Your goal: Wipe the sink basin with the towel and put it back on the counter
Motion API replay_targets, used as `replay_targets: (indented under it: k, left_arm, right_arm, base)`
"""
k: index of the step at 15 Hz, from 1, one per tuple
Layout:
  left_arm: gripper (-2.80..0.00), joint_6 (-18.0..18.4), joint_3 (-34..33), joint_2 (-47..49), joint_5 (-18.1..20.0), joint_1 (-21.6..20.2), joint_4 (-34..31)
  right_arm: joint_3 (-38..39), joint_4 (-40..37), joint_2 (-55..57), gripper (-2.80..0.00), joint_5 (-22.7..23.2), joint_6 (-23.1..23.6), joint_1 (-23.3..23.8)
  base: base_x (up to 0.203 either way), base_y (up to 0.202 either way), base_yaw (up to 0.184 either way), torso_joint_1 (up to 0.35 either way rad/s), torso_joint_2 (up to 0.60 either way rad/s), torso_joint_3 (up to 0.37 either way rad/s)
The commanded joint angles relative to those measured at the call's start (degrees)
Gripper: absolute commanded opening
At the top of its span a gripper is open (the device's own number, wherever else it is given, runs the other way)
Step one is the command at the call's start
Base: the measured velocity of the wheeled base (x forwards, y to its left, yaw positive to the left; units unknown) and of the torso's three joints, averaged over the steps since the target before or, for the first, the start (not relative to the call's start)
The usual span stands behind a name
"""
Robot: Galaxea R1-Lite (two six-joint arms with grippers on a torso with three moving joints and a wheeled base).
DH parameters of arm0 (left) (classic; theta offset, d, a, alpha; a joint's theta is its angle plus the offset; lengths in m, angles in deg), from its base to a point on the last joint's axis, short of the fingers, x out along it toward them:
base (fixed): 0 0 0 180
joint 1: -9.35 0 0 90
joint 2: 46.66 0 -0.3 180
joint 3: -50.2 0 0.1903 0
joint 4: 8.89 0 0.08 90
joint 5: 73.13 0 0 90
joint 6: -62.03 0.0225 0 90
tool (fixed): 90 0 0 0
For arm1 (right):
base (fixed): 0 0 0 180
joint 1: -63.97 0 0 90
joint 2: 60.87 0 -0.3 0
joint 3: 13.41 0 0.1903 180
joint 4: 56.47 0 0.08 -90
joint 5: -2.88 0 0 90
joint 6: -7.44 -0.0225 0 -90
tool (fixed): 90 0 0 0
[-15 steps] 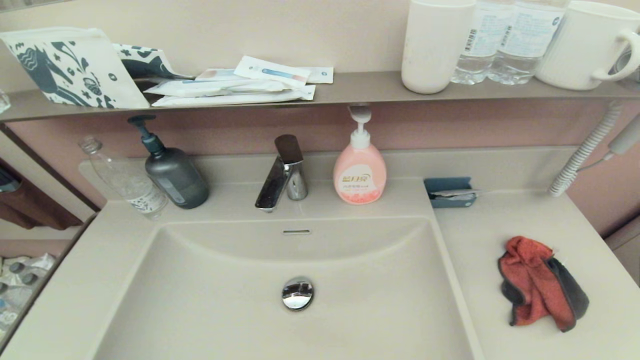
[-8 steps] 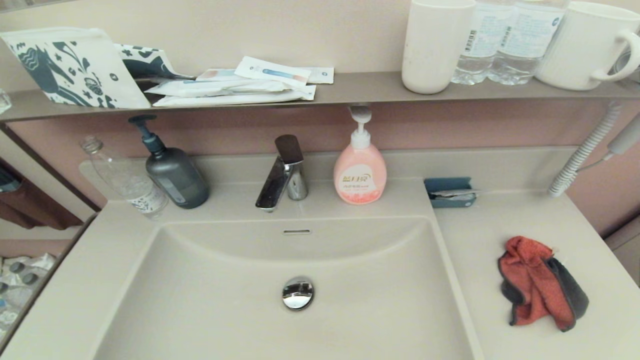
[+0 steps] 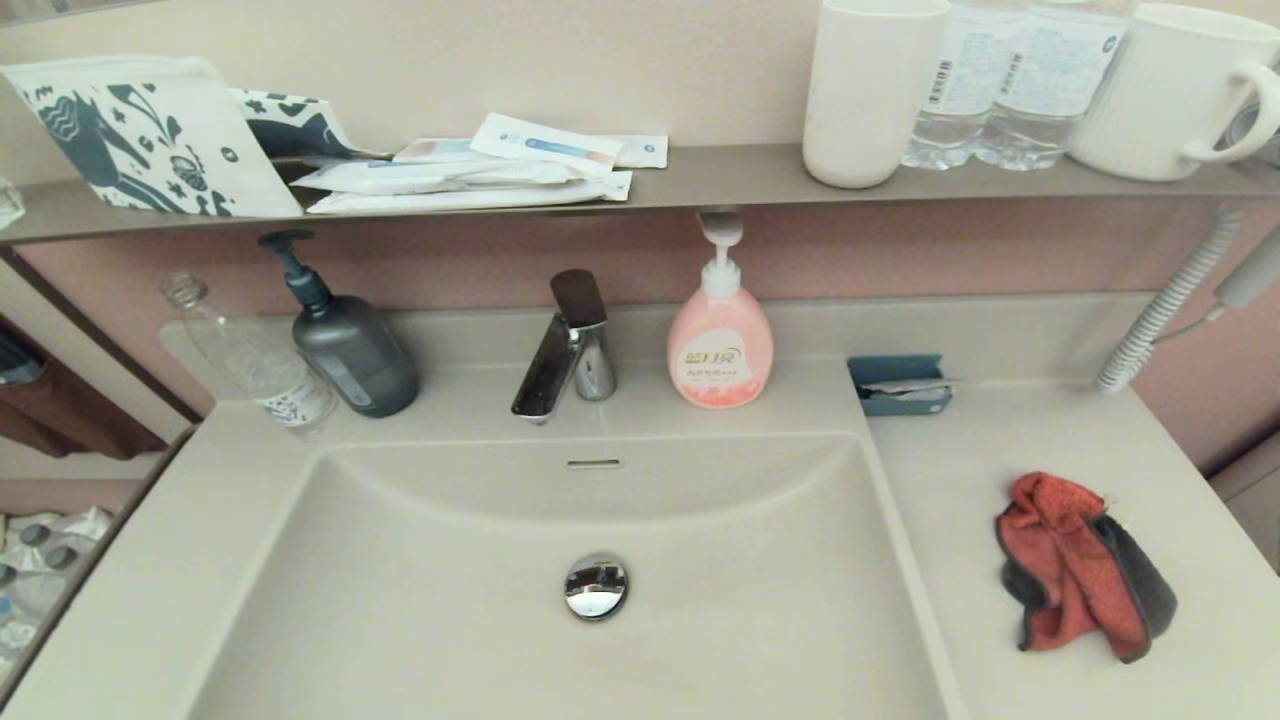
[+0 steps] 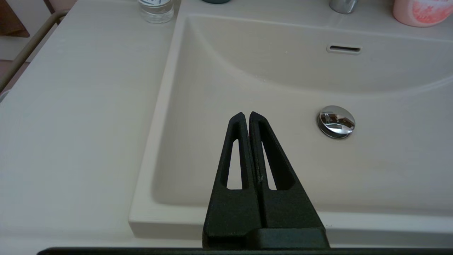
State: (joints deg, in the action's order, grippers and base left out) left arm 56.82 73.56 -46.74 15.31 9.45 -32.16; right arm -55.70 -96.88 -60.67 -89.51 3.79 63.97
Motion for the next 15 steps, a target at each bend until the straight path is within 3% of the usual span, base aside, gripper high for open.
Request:
replay_targets:
  k: [1,4,9,15]
  left_arm:
    - [-2.80,-0.06,0.02,0.07,-0.02,-0.01,-0.01]
    - [-2.80,-0.06,0.00,0.07,-0.02,-0.01,-0.01]
    - [-2.80,-0.06,0.02,0.07,-0.02,-0.01,-0.01]
    - [-2.80,-0.06,0.00,0.07,-0.02,-0.01,-0.01]
  right_arm:
    - [7.95,9.31,-0.19,-2.80,0.01,1.02,0.00]
    - [18.22,22.36,-0.20,-2.80,0.33,4.81,0.00]
    - [18.84,17.14,-0.20,-2.80,2.46,5.15,0.00]
    - [18.84,16.95,-0.20,-2.80,2.39,4.97,0.00]
  base:
    - [0.000,0.000,0.000,0.000,0.00,0.000]
    - [0.000,0.000,0.000,0.000,0.00,0.000]
    - [0.000,0.000,0.000,0.000,0.00,0.000]
    - [0.000,0.000,0.000,0.000,0.00,0.000]
